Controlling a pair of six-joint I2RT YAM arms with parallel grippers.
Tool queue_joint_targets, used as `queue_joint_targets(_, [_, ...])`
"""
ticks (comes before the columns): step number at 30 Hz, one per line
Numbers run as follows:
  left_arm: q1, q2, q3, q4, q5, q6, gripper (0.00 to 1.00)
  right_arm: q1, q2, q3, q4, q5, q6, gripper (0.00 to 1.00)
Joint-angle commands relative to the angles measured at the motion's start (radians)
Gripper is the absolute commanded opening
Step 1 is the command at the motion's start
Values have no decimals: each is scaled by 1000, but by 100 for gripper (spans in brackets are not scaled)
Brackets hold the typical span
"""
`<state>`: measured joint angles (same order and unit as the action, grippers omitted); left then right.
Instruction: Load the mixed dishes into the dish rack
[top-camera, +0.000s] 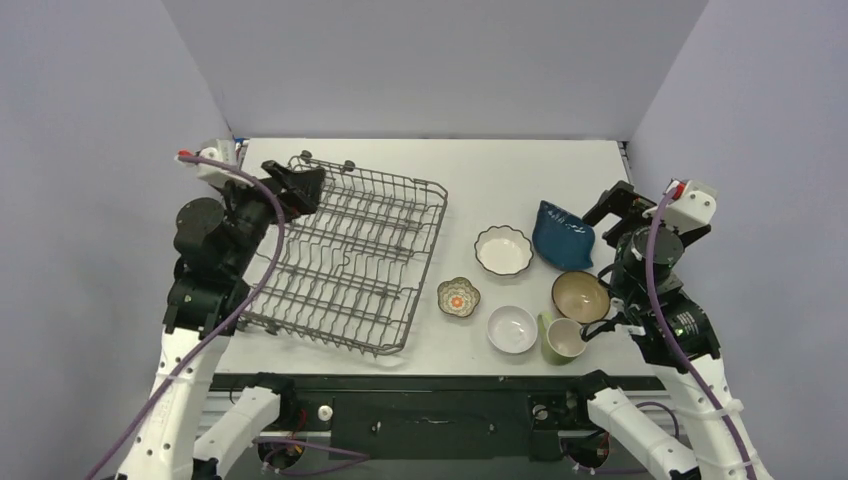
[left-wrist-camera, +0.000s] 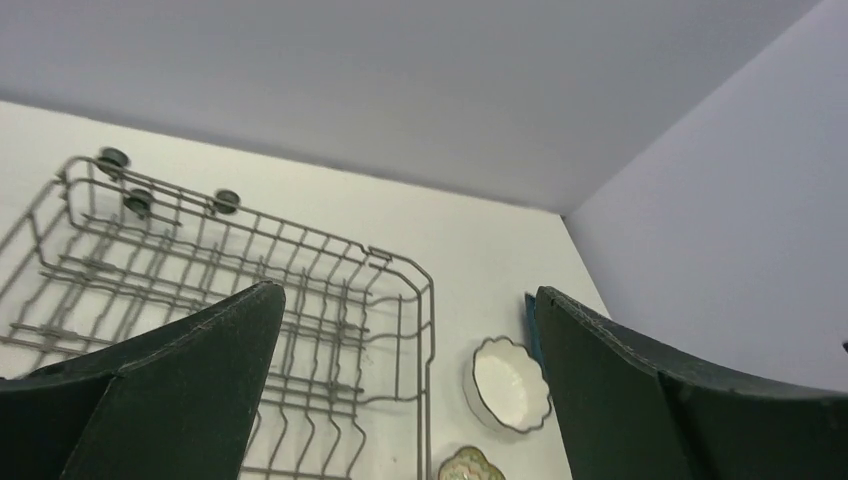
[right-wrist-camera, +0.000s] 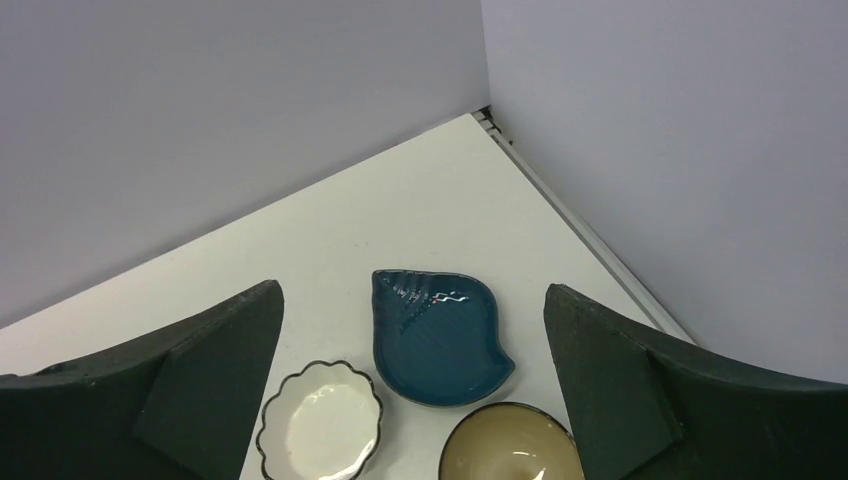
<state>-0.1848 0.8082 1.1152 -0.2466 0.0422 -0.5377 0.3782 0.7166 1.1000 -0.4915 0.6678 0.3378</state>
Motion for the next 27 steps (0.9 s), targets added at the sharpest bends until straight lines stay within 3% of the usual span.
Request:
queue_joint_targets(1, [-165, 104, 50, -106, -11, 9, 96, 11, -29, -22, -13, 30, 20, 99])
queue_joint_targets(5, [-420, 186, 52, -117, -222, 34, 96, 11, -34, -12, -32, -5, 35, 99])
queue_joint_targets(9, [-592, 282, 45, -87, -306, -14, 96, 11, -38, -12, -43, -50, 68, 99])
queue_joint_targets(14, [-836, 455, 78, -93, -526, -44, 96, 11, -68, -26, -56, -51, 95, 99])
queue_joint_targets(22, [-1082, 774, 266, -292, -825, -165, 97, 11, -145, -48, -54, -26, 64, 99])
queue_joint_targets(24, [-1101, 839, 312, -333, -834, -201, 99, 11, -161, -55, -54, -25, 56, 99])
queue_joint_targets(27, [-1109, 899, 327, -330, -803, -217, 92, 12, -176, -63, -58, -34, 44, 99])
